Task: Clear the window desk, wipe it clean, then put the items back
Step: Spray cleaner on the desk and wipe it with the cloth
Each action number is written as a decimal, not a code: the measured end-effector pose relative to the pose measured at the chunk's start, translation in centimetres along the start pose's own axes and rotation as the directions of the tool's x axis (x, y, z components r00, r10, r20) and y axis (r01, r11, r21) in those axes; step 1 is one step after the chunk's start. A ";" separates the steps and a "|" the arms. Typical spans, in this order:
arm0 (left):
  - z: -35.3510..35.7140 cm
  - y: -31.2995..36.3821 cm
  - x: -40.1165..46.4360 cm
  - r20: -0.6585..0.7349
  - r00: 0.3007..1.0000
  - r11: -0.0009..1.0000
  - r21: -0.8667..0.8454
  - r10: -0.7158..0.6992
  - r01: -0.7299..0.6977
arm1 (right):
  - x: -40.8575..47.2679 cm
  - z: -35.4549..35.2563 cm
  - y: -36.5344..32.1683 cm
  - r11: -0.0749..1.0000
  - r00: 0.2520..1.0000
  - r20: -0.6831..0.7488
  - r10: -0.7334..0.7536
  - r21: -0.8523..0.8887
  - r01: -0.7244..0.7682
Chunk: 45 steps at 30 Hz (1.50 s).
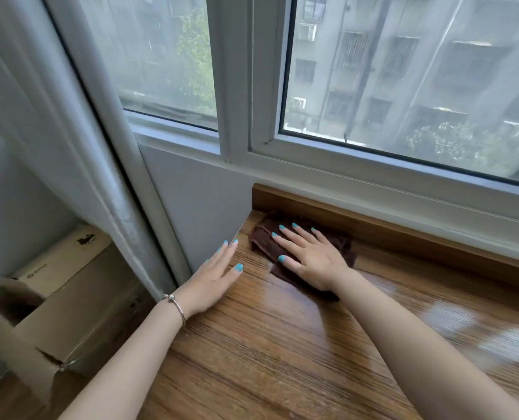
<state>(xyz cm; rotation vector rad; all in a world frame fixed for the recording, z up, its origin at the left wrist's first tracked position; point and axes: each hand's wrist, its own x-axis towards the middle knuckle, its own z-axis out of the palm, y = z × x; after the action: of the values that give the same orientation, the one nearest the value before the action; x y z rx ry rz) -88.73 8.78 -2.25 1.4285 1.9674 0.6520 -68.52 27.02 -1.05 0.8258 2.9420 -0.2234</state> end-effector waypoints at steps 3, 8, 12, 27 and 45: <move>0.6 -0.6 0.0 -0.090 0.996 0.981 -0.191 0.025 -0.042 | 2.4 -0.5 -0.7 0.999 0.999 0.018 -0.035 0.004 0.035; 0.9 -1.0 0.2 -0.137 0.988 0.973 -0.210 0.065 -0.093 | 4.5 -0.8 -1.7 1.000 1.000 0.012 -0.008 0.005 0.007; 0.9 -0.8 0.2 -0.111 0.990 0.976 -0.188 0.088 -0.108 | 3.8 -0.1 -3.3 0.996 0.996 -0.017 0.093 0.020 -0.093; 1.4 -3.2 -2.4 -0.050 0.981 0.931 -0.309 0.190 -0.196 | -10.6 4.3 -18.4 0.824 0.820 -0.089 0.565 0.103 -0.557; -0.4 -2.9 -2.9 -0.028 0.958 0.947 -0.142 0.287 -0.288 | 1.5 1.5 -11.6 0.782 0.782 -0.054 0.621 0.111 -0.613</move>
<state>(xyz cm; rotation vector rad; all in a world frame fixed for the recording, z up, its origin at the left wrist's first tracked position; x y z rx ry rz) -90.27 5.09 -3.47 1.6373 1.6917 0.9108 -75.86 17.72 -1.34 1.7910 2.5501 -0.2698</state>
